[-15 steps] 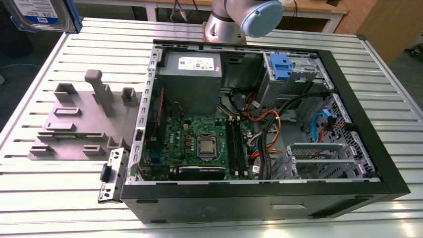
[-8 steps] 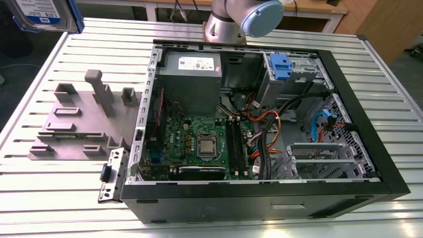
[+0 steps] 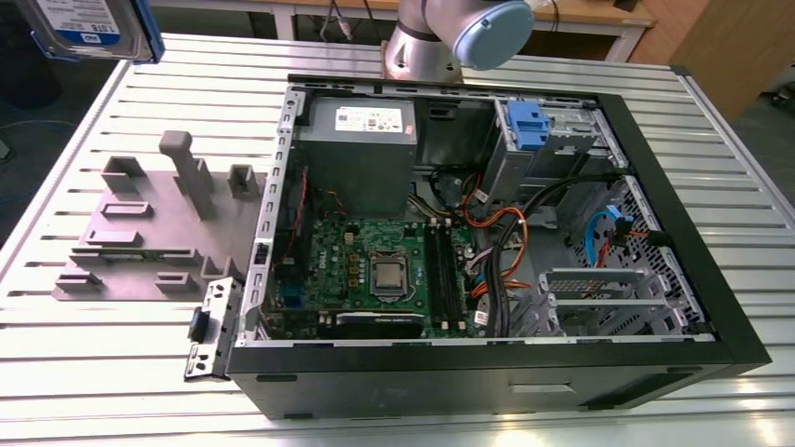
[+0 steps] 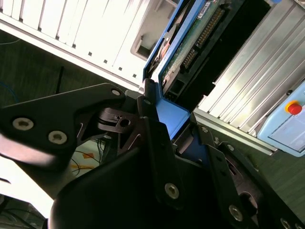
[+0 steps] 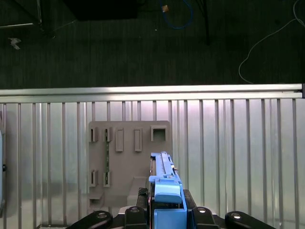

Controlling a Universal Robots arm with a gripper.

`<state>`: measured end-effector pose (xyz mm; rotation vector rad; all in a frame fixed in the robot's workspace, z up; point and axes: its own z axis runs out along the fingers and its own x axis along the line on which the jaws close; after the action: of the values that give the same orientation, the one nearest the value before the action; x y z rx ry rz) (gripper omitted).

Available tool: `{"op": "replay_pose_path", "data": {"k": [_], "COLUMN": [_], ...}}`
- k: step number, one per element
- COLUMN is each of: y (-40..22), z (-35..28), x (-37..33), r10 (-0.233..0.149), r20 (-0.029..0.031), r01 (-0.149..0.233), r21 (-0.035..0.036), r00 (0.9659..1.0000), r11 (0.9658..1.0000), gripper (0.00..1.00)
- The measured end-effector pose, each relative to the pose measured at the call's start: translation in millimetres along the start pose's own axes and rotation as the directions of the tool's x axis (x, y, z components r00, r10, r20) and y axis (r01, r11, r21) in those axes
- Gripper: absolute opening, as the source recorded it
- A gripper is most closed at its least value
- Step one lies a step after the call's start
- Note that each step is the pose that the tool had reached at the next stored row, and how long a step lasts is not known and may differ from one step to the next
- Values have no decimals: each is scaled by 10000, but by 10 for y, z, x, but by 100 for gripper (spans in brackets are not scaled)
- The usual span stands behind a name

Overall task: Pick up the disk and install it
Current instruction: 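Pick up the disk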

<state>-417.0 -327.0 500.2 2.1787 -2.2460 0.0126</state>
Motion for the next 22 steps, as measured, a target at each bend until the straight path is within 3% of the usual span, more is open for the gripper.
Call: {"op": "replay_pose_path", "data": {"k": [22], "y": [-89], "z": [0], "x": [-3], "r10": [0], "r20": [0], "r01": [0], "r21": [0], "r00": [10000], "r11": [10000], "gripper": [36]}}
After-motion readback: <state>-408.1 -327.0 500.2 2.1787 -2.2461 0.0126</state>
